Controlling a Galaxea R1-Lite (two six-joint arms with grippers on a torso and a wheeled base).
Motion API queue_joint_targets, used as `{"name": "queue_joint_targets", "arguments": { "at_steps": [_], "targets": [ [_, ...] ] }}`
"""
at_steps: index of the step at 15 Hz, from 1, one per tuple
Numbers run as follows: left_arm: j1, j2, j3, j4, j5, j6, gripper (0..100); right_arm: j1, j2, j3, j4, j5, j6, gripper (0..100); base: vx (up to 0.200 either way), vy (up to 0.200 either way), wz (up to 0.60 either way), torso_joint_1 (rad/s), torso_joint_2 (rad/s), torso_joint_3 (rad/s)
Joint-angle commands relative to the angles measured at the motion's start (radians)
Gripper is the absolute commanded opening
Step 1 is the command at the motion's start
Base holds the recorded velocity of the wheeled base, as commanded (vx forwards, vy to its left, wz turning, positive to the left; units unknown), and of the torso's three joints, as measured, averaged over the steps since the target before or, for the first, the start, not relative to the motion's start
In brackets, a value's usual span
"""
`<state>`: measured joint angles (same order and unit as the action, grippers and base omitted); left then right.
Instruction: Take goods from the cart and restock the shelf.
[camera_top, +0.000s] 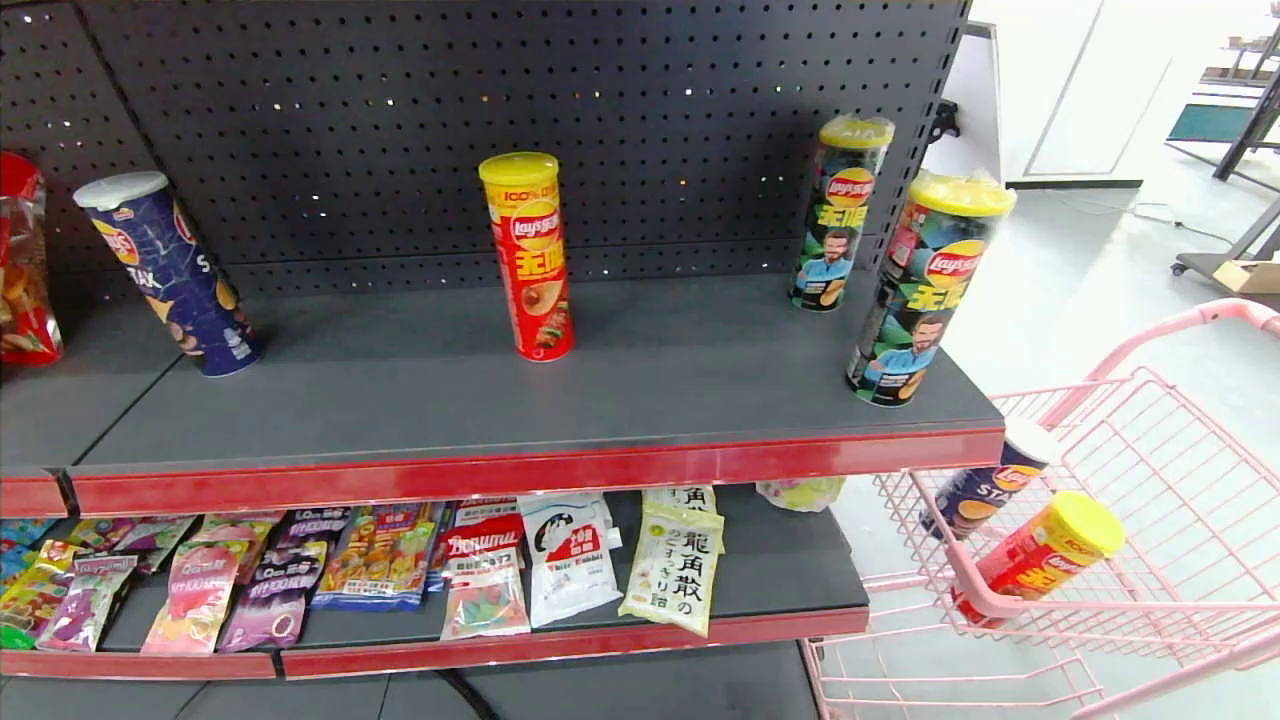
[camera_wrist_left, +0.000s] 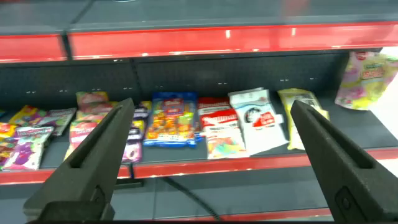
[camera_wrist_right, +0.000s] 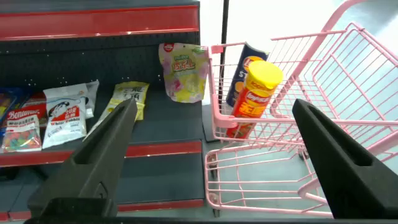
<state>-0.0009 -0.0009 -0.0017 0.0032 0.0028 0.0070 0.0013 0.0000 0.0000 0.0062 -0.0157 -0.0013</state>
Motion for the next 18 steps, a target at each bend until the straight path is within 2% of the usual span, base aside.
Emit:
{"name": "queue_joint_targets", "arguments": {
  "at_steps": [1, 4, 14, 18],
  "targets": [
    [-0.001, 0.001, 0.0, 0.0, 0.0, -0.001, 100, 0.0, 0.0, 0.0, 0.0, 0.0, 0.0, 100, 0.0, -0.2, 0.0, 0.002, 0.0, 0.002],
    [0.001, 0.001, 0.0, 0.0, 0.0, 0.001, 100, 0.0, 0.0, 0.0, 0.0, -0.001, -0.002, 100, 0.0, -0.067, 0.0, 0.001, 0.0, 0.002],
    [0.001, 0.001, 0.0, 0.0, 0.0, -0.001, 100, 0.0, 0.0, 0.0, 0.0, -0.001, 0.0, 100, 0.0, 0.0, -0.6, 0.003, 0.0, 0.003],
    [0.001, 0.001, 0.0, 0.0, 0.0, 0.001, 100, 0.0, 0.0, 0.0, 0.0, 0.0, 0.0, 100, 0.0, 0.0, 0.0, 0.0, 0.0, 0.0]
  ]
}}
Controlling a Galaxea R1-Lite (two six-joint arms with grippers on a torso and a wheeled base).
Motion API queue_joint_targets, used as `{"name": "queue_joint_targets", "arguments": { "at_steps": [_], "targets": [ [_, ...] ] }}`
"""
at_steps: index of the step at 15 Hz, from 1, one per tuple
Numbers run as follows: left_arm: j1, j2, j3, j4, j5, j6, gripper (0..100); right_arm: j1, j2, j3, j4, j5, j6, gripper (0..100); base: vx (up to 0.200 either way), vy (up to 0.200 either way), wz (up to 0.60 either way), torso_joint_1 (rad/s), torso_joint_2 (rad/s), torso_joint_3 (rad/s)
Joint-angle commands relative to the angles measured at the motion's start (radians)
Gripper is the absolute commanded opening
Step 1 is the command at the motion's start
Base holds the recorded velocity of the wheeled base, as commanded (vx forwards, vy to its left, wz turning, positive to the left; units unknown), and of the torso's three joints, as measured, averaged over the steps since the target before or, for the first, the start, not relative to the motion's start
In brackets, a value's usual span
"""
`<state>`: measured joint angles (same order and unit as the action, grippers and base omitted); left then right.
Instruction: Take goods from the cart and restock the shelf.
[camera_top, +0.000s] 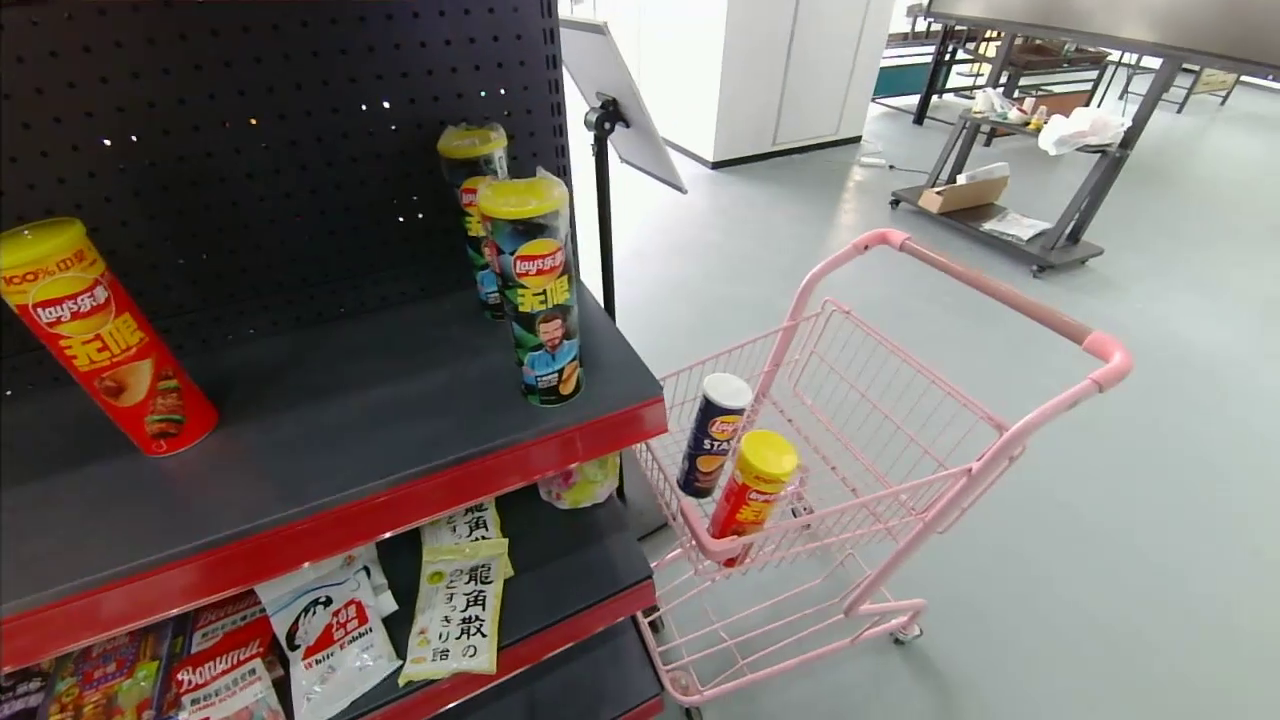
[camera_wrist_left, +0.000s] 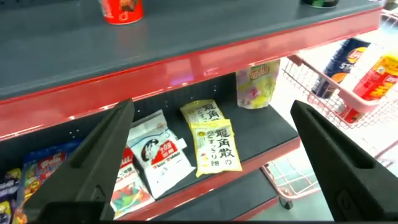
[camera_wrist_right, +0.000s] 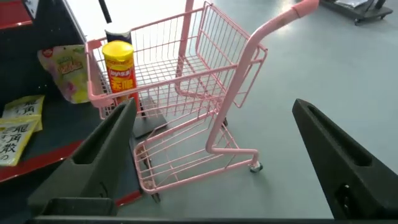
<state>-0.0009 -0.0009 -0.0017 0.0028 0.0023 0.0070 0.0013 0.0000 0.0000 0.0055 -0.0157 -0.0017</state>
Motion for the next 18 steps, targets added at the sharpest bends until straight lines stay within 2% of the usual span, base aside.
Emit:
{"name": "queue_joint_targets", "arguments": {
  "at_steps": [1, 9, 18],
  "targets": [
    [0.001, 0.001, 0.0, 0.0, 0.001, 0.001, 100, 0.0, 0.0, 0.0, 0.001, 0.0, 0.0, 100, 0.0, 0.0, 0.0, -0.056, 0.09, 0.061],
    [0.001, 0.001, 0.0, 0.0, 0.001, -0.001, 100, 0.0, 0.0, -0.002, 0.001, -0.001, 0.003, 100, 0.0, 0.0, 0.0, -0.149, 0.38, 0.219],
    [-0.001, 0.001, 0.0, 0.0, 0.001, 0.001, 100, 0.0, 0.0, 0.0, 0.001, -0.001, 0.0, 100, 0.0, 0.0, 0.0, -0.192, 0.54, 0.341]
  ]
}}
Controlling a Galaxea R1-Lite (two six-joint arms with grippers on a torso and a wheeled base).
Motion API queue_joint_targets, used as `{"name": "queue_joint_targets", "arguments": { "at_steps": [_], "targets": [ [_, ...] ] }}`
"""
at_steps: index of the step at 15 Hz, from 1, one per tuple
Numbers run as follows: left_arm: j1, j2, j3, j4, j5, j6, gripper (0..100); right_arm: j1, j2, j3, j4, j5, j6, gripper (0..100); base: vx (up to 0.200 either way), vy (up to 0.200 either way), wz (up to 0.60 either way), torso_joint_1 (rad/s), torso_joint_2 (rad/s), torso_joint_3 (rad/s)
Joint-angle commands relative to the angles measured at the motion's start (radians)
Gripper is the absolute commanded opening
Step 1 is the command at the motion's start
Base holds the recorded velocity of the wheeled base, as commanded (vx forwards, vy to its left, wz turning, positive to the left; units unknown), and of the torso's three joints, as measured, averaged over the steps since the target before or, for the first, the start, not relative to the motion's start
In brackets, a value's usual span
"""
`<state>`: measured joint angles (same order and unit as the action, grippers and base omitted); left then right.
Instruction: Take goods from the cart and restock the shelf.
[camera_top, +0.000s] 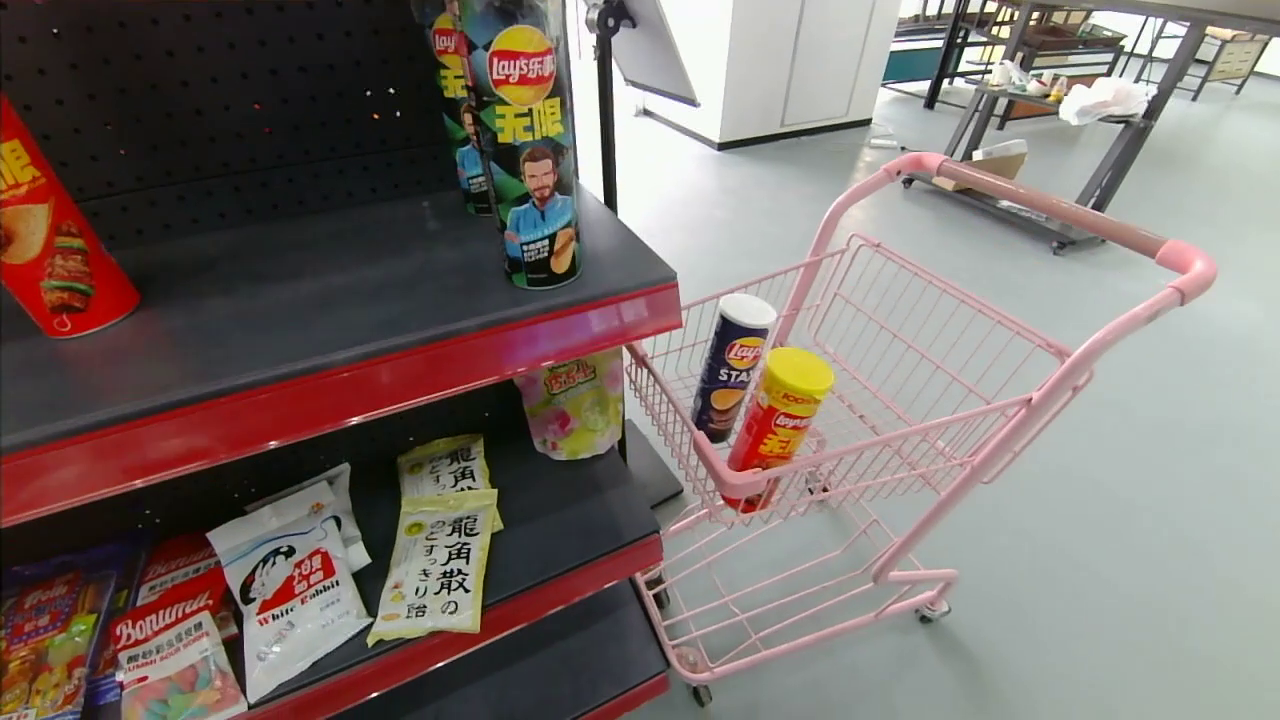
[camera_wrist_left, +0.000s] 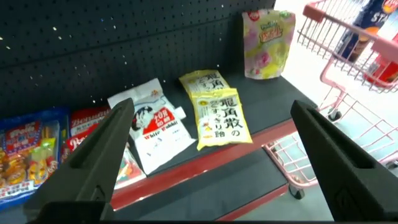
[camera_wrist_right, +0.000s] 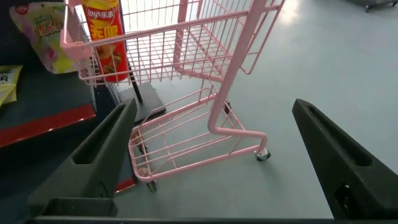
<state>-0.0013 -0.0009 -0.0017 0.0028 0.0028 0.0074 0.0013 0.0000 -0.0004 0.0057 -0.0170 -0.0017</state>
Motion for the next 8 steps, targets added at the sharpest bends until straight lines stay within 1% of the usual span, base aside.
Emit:
{"name": "queue_joint_targets", "arguments": {
  "at_steps": [1, 2, 3, 5, 6, 7, 8],
  "targets": [
    [0.001, 0.001, 0.0, 0.0, 0.0, 0.0, 100, 0.0, 0.0, 0.0, 0.0, 0.0, -0.001, 100, 0.0, 0.0, 0.0, -0.154, 0.52, 0.354],
    [0.0, 0.001, 0.0, 0.0, 0.0, 0.0, 100, 0.0, 0.0, 0.0, 0.0, -0.001, -0.001, 100, 0.0, 0.0, 0.0, -0.144, 0.51, 0.349],
    [0.001, 0.001, 0.0, 0.0, 0.0, 0.0, 100, 0.002, 0.002, -0.001, 0.002, 0.003, -0.004, 100, 0.0, 0.0, 0.0, -0.076, 0.32, 0.222],
    [0.001, 0.001, 0.0, 0.0, 0.0, 0.0, 100, -0.012, 0.018, -0.016, -0.003, -0.014, 0.003, 100, 0.0, 0.0, 0.0, -0.041, 0.14, 0.09],
    [0.0, 0.001, 0.0, 0.0, 0.0, 0.0, 100, 0.019, 0.198, -0.234, 0.011, 0.003, 0.077, 100, 0.0, 0.0, 0.0, -0.017, 0.06, 0.036],
    [0.0, 0.001, 0.0, 0.0, -0.001, 0.0, 100, 0.045, 0.472, -0.435, 0.01, 0.006, 0.241, 100, 0.0, 0.0, 0.0, 0.0, 0.0, 0.0],
    [0.0, 0.001, 0.0, 0.0, 0.0, 0.0, 100, 0.072, 0.634, -0.536, 0.003, 0.043, 0.255, 100, 0.0, 0.0, 0.0, 0.0, 0.0, 0.0]
  ]
}}
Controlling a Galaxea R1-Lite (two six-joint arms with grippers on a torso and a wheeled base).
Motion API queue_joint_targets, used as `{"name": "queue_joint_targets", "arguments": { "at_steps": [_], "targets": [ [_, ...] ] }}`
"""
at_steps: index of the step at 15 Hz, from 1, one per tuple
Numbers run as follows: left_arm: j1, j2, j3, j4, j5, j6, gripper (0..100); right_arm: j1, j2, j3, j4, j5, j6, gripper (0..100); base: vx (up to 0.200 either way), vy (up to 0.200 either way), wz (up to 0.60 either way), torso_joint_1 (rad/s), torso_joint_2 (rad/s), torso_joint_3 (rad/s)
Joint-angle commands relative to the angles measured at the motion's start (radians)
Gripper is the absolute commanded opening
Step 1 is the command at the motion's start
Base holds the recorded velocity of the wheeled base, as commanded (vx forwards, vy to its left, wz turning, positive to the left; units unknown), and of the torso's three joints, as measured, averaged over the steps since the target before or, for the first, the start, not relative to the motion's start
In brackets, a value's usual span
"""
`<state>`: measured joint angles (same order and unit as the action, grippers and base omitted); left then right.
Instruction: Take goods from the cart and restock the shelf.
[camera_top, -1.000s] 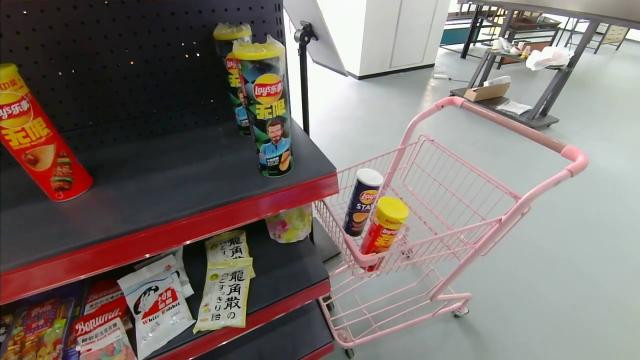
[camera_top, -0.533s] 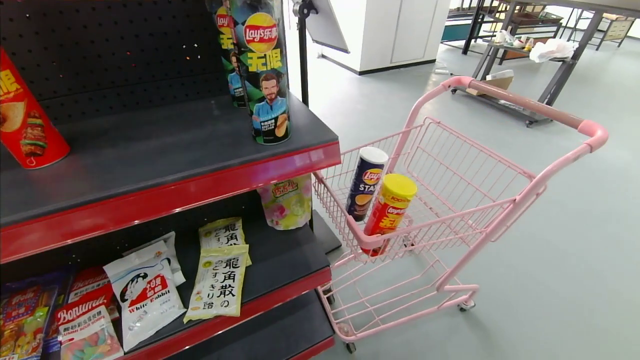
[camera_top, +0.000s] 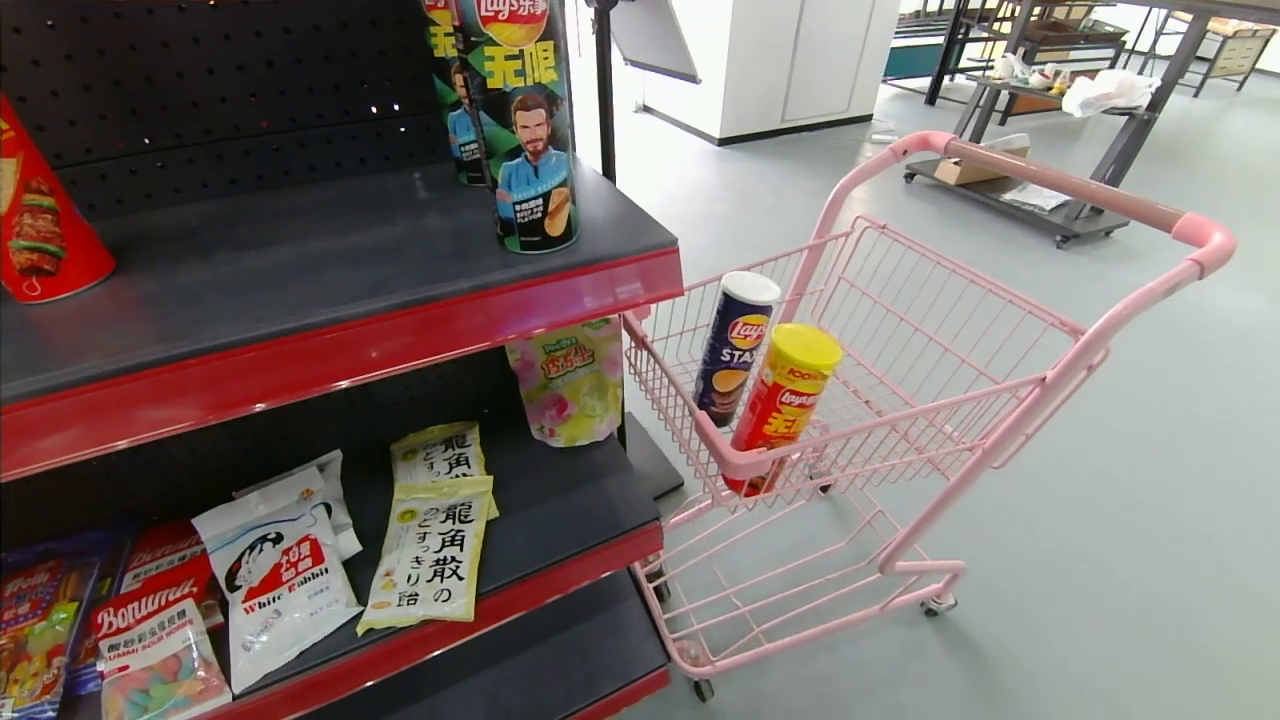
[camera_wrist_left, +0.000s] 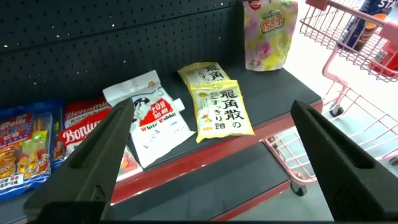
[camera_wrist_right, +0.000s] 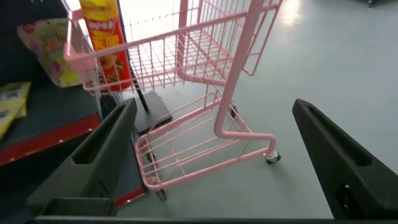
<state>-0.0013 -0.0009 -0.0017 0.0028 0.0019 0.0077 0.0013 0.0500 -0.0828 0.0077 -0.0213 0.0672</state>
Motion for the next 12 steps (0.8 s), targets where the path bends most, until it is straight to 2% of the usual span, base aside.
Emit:
{"name": "queue_joint_targets", "arguments": {
  "at_steps": [1, 2, 4, 5, 6, 8, 12],
  "targets": [
    [0.0, 0.001, 0.0, 0.0, 0.0, 0.0, 100, 0.131, 0.699, -0.485, -0.032, 0.121, 0.129, 100, 0.0, 0.0, 0.0, 0.0, 0.0, 0.0],
    [0.0, 0.001, 0.0, 0.0, 0.0, 0.002, 100, 0.152, 0.826, -0.483, -0.12, 0.185, 0.094, 100, 0.0, 0.0, 0.0, 0.0, 0.0, 0.0],
    [0.0, 0.001, 0.0, 0.0, 0.0, 0.002, 100, 0.151, 1.047, -0.474, -0.302, 0.247, 0.085, 100, 0.0, 0.0, 0.0, 0.0, 0.0, 0.0],
    [0.0, 0.001, 0.0, 0.0, 0.0, 0.002, 100, 0.152, 1.232, -0.454, -0.456, 0.327, 0.082, 100, 0.0, 0.0, 0.0, 0.0, 0.0, 0.0],
    [0.0, 0.001, 0.0, 0.0, 0.0, 0.002, 100, 0.152, 1.357, -0.471, -0.54, 0.371, 0.071, 100, 0.0, 0.0, 0.0, 0.0, 0.0, 0.0],
    [0.0, 0.001, 0.0, 0.0, 0.0, 0.002, 100, 0.152, 1.57, -0.531, -0.713, 0.386, 0.036, 100, 0.0, 0.0, 0.0, 0.0, 0.0, 0.0],
    [0.0, 0.001, 0.0, 0.0, 0.0, 0.002, 100, 0.203, 1.74, -0.641, -0.752, 0.417, 0.034, 100, 0.0, 0.0, 0.0, 0.0, 0.0, 0.0]
  ]
}}
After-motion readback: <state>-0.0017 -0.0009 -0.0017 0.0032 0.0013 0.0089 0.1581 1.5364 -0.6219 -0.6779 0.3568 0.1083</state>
